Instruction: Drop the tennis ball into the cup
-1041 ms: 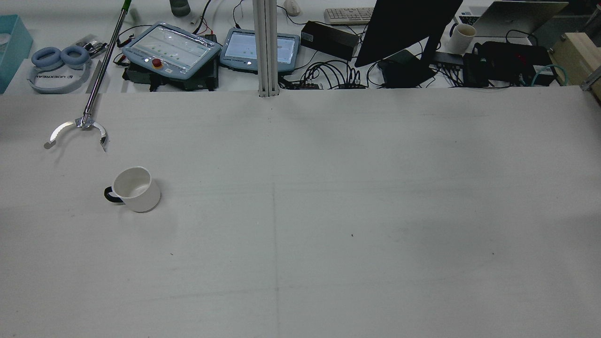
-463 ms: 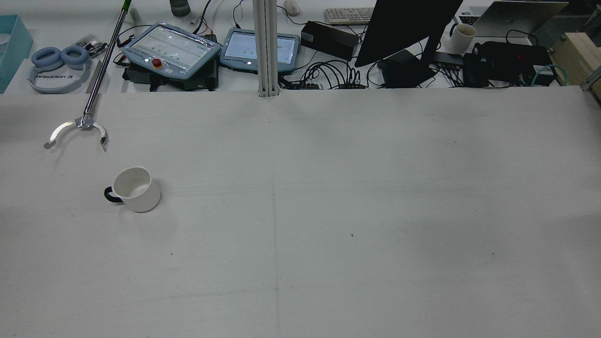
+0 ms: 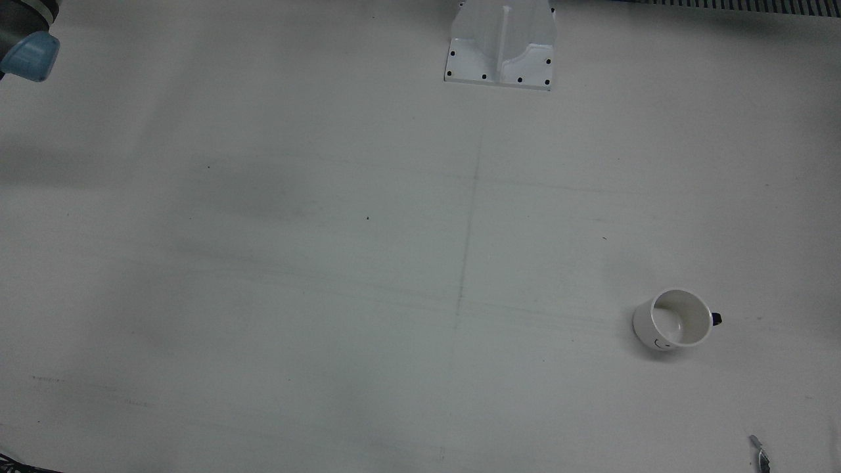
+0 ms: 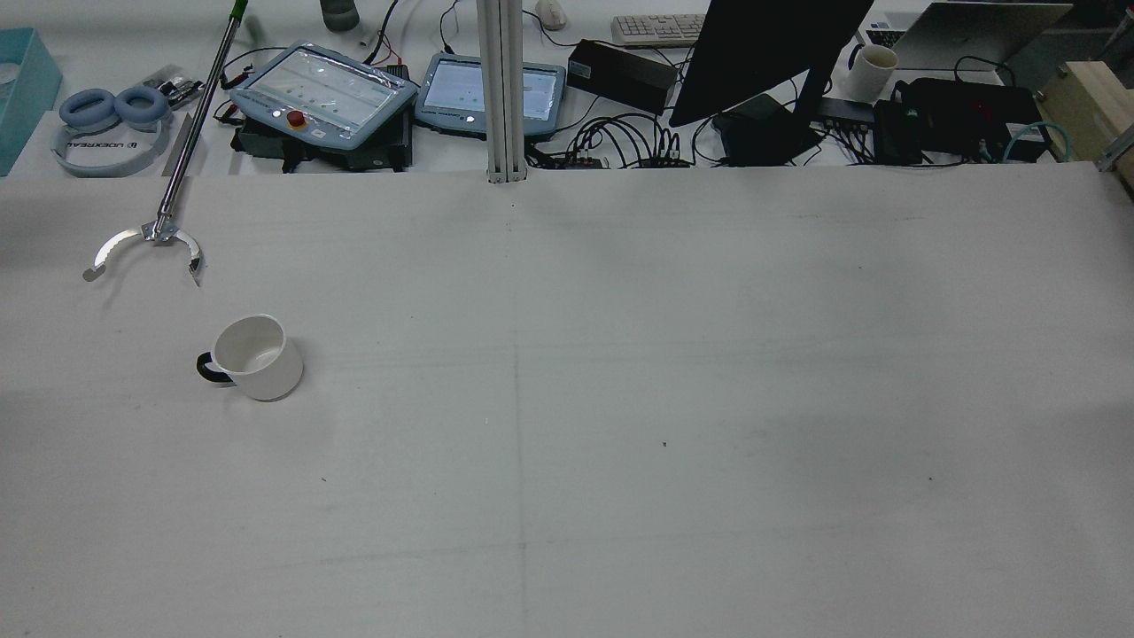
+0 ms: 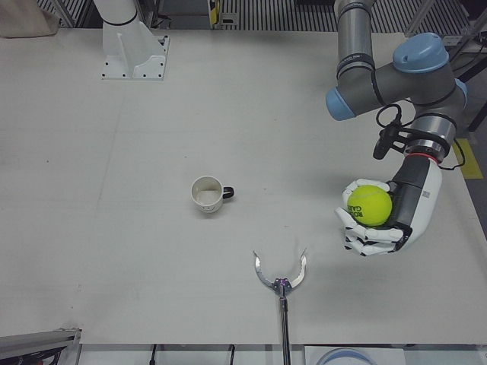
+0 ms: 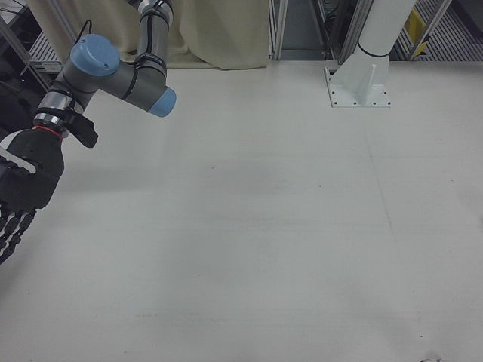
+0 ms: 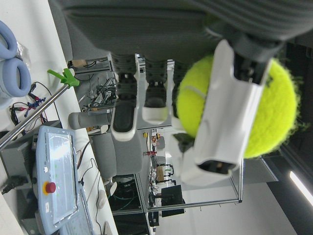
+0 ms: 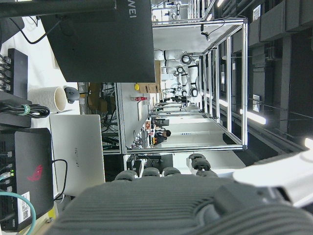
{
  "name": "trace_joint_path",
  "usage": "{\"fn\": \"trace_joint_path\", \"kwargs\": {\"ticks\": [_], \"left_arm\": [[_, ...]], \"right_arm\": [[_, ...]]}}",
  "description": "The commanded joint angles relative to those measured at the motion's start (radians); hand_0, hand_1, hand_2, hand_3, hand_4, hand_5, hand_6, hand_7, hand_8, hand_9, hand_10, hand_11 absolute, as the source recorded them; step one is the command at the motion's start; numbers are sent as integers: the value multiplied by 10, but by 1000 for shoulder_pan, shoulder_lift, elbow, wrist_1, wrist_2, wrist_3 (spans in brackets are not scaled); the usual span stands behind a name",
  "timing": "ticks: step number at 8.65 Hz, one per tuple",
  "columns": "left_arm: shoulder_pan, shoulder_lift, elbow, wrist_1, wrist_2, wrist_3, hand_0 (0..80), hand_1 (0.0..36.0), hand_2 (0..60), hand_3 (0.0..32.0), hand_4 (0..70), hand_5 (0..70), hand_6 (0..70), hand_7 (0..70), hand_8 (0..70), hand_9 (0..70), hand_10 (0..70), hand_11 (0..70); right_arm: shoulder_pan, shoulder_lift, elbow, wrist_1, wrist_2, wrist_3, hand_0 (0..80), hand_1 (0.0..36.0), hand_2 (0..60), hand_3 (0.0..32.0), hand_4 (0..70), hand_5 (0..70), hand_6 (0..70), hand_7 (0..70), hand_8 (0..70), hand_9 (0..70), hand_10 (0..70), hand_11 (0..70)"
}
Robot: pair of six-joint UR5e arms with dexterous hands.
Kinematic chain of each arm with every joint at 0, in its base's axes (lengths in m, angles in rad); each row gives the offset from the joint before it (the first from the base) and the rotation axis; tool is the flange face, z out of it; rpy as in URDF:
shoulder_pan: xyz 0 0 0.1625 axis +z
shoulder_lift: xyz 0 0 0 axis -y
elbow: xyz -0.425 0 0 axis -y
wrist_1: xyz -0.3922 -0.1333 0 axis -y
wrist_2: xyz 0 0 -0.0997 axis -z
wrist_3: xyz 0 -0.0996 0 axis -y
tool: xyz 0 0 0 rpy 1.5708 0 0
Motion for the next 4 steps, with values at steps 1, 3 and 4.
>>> {"fn": "trace_joint_path", "kwargs": {"ticks": [1,3,4], "left_arm": [[156,-1,-164,54,6,0,800,360,600,0,700,289,700,700,544,700,361,542],[280,5,-190,18,5,2,800,360,600,0,696,298,700,700,542,700,365,547],[331,5,-187,6,5,2,800,360,600,0,691,298,700,700,543,700,366,548]], "right_arm": [[1,-1,1,0,0,-1,0,0,0,0,0,0,0,0,0,0,0,0],[1,-1,1,0,0,0,0,0,0,0,0,0,0,0,0,0,0,0],[1,-1,-1,0,0,0,0,0,0,0,0,0,0,0,0,0,0,0]]}}
